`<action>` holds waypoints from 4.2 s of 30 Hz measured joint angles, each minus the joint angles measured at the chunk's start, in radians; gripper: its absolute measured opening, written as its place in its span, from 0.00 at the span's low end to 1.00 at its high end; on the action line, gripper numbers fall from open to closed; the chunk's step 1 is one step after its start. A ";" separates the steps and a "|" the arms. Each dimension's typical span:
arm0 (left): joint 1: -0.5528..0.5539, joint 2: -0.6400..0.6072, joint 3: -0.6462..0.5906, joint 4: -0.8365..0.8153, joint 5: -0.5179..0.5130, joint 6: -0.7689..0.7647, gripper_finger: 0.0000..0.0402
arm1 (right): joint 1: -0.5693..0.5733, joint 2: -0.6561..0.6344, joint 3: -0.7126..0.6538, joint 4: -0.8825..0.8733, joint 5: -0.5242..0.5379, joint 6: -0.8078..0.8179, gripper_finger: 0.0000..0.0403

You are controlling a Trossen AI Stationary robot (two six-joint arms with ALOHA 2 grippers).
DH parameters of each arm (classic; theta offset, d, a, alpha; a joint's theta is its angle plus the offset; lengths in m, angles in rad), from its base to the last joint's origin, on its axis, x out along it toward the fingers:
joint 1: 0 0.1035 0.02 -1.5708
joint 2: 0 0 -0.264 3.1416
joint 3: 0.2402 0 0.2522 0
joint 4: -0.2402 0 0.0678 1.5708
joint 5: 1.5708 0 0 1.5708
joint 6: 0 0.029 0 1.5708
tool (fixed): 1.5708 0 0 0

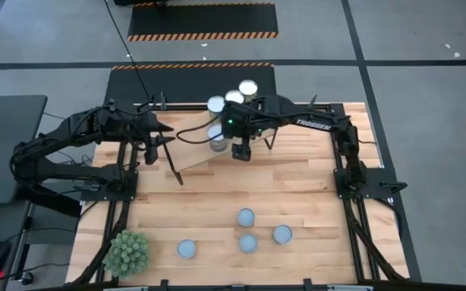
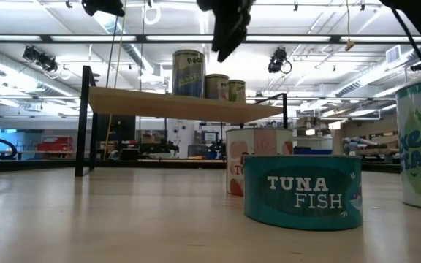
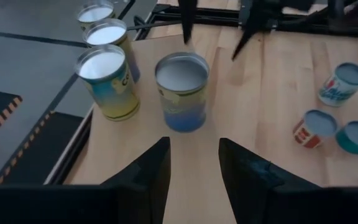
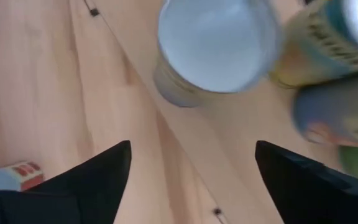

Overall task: Pick and place cans onto a shelf
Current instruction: Put the large canned peas on the shelf

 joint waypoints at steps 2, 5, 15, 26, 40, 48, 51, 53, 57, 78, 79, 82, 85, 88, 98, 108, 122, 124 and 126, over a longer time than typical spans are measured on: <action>0.000 0.000 0.000 0.000 -0.008 0.005 0.35 | -0.001 0.001 -0.040 0.053 -0.013 0.024 0.80; 0.000 -0.001 0.000 -0.003 -0.014 0.001 0.35 | -0.001 0.001 -0.088 0.096 -0.007 0.073 0.72; 0.000 -0.003 0.000 -0.090 -0.022 -0.014 0.35 | -0.003 0.002 -0.162 0.288 0.003 0.208 0.48; 0.000 0.000 0.000 -0.098 -0.037 -0.022 0.35 | -0.033 0.002 -0.256 0.569 0.066 0.276 0.42; 0.000 0.035 0.001 -0.123 -0.060 -0.080 0.35 | -0.059 0.002 -0.332 0.694 -0.133 0.387 0.42; 0.000 0.032 0.001 -0.118 -0.063 -0.075 0.35 | -0.035 0.033 -0.331 0.821 -0.087 0.302 0.42; 0.000 0.033 0.001 -0.120 -0.063 -0.075 0.35 | -0.043 0.043 -0.332 0.840 -0.056 0.273 0.42; 0.000 0.033 0.001 -0.118 -0.063 -0.075 0.35 | -0.049 0.051 -0.329 0.859 -0.018 0.272 0.42; 0.000 0.033 0.001 -0.135 -0.063 -0.109 0.35 | -0.060 0.055 -0.332 0.852 -0.030 0.279 0.42; 0.154 0.046 -0.250 0.131 -0.058 0.004 0.56 | -0.042 0.037 -0.102 0.438 -0.066 0.284 0.42; 0.166 0.049 -0.264 0.142 -0.041 0.010 0.57 | -0.038 0.035 -0.089 0.409 -0.060 0.276 0.42; 0.196 0.069 -0.305 0.188 0.003 0.011 0.58 | -0.032 0.032 -0.049 0.340 -0.028 0.256 0.42; 0.208 0.111 -0.325 0.235 0.008 0.013 0.58 | -0.029 0.025 -0.015 0.291 0.002 0.238 0.42; 0.214 0.160 -0.327 0.289 -0.001 0.007 0.58 | -0.029 0.020 0.007 0.253 0.023 0.224 0.42; 0.230 0.277 -0.327 0.344 -0.032 -0.052 0.58 | -0.029 0.013 0.028 0.196 0.023 0.218 0.42; 0.229 0.290 -0.327 0.456 -0.063 -0.130 0.58 | -0.034 -0.002 0.028 0.192 0.023 0.209 0.42; 0.224 0.290 -0.327 0.498 -0.087 -0.178 0.58 | -0.037 -0.002 0.028 0.183 0.020 0.173 0.42; 0.224 0.289 -0.327 0.499 -0.105 -0.178 0.58 | -0.037 -0.002 0.028 0.183 0.020 0.173 0.42; 0.225 0.289 -0.327 0.500 -0.112 -0.170 0.58 | -0.037 -0.002 0.028 0.183 0.020 0.173 0.42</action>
